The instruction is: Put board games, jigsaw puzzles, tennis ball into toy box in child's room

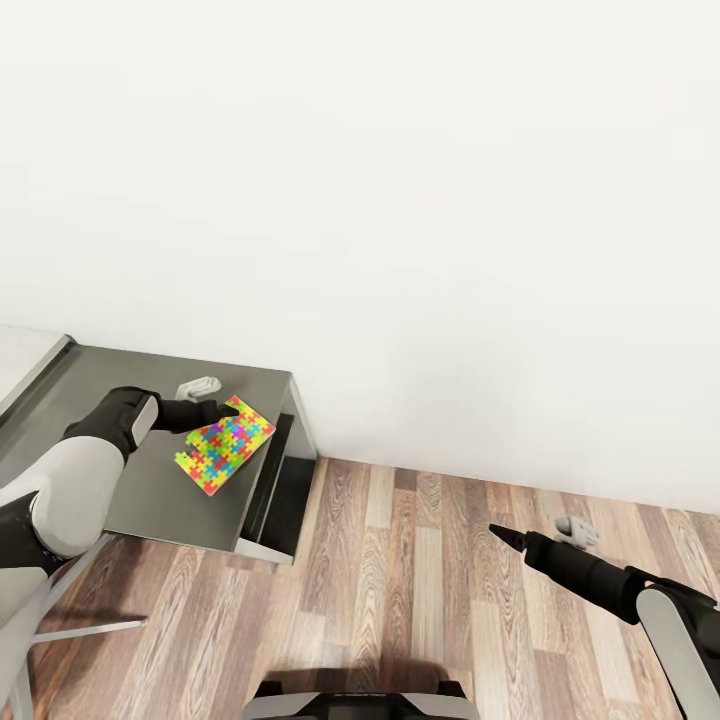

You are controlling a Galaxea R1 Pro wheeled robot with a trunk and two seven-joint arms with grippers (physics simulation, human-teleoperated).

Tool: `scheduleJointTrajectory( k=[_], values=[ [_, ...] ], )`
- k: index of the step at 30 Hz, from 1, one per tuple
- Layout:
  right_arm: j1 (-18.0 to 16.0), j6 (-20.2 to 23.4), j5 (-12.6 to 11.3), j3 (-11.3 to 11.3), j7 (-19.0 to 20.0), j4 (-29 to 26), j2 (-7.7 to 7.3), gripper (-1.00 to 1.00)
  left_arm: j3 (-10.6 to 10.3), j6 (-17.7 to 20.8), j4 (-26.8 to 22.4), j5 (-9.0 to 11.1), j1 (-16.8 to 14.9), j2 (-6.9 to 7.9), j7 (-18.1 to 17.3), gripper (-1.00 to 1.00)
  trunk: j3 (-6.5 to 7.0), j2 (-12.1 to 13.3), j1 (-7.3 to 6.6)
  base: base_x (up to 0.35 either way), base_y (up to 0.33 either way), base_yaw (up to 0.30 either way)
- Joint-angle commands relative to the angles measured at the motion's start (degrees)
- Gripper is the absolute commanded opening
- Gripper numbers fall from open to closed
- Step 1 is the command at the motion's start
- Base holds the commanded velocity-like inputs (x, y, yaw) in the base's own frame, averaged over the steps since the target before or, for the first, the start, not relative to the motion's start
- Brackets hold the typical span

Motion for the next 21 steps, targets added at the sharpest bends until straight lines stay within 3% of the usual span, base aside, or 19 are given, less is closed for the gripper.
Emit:
scheduleJointTrajectory(
  k=[1, 21],
  values=[
    [-0.04, 0.31, 0.41, -0.09, 0.51, -0.04, 0.03, 1.00, 0.47, 0.37, 1.26, -0.58, -0.01, -0.03, -0.41, 1.00, -0.09, -0.07, 0.05, 0.000, 0.000, 0.000],
    [-0.04, 0.26, -0.05, -0.10, 0.44, -0.01, 0.26, 1.00, 0.63, 0.37, 1.26, -0.58, -0.01, 0.09, -0.41, 1.00, -0.09, -0.07, 0.05, 0.000, -0.050, 0.000]
  ],
)
